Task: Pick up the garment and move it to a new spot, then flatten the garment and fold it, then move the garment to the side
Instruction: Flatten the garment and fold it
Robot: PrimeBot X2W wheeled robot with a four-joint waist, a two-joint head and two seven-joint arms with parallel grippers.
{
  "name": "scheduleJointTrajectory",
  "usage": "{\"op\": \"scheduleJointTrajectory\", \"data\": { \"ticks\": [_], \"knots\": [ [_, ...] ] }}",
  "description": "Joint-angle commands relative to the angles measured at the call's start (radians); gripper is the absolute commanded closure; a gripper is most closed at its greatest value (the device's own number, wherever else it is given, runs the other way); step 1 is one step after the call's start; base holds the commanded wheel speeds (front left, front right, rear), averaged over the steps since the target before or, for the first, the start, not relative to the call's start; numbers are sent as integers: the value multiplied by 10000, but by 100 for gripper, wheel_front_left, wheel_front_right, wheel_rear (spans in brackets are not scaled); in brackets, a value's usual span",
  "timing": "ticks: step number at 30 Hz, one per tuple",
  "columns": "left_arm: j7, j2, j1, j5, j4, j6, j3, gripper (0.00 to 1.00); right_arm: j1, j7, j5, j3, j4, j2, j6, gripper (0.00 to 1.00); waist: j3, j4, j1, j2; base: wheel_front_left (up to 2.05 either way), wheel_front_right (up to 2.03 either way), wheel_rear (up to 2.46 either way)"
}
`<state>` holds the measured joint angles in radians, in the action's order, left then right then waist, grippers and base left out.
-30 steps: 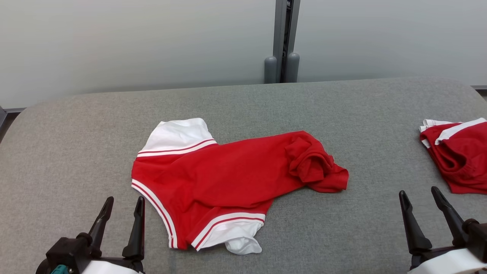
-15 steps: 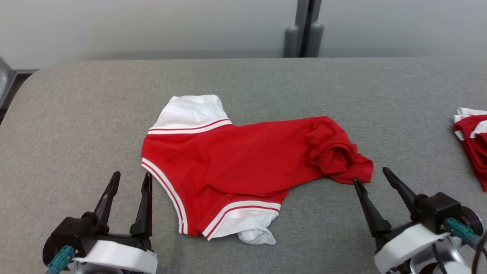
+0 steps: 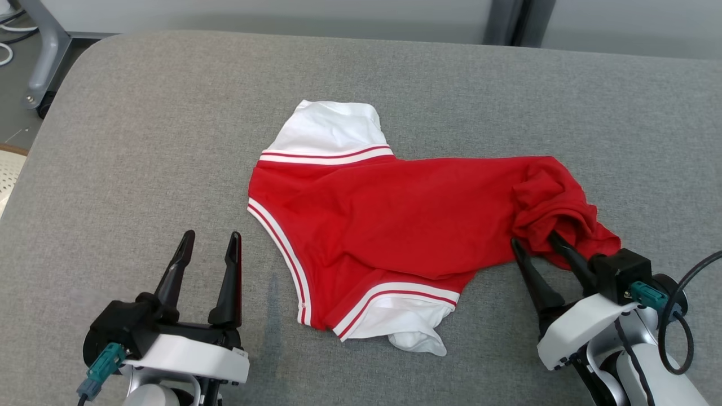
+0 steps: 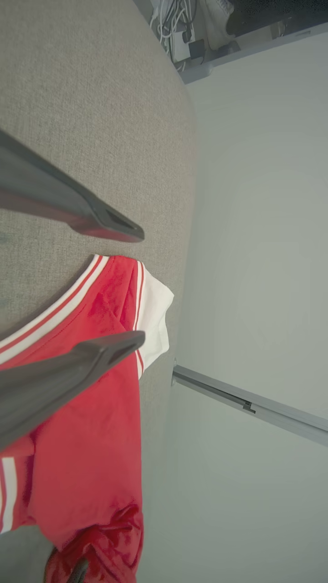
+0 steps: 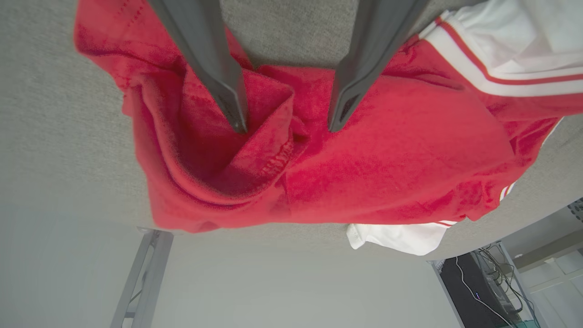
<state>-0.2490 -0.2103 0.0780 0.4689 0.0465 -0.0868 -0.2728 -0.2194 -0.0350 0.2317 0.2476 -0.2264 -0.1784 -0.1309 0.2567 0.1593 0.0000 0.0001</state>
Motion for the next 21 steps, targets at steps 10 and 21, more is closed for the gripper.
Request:
{"op": "scheduleJointTrajectory", "data": {
  "ticks": [10, 21],
  "knots": [
    [-147, 39, 84, -161, 152, 64, 298, 0, 45, -387, -68, 215, 1019, -111, 2, 100, -94, -222, 0, -1, 0, 0, 0],
    [-155, -115, -8, -285, 21, 29, 436, 0, -18, -146, -345, -333, 3517, -65, 2, 100, -314, -915, 0, -1, 0, 0, 0]
  ]
}}
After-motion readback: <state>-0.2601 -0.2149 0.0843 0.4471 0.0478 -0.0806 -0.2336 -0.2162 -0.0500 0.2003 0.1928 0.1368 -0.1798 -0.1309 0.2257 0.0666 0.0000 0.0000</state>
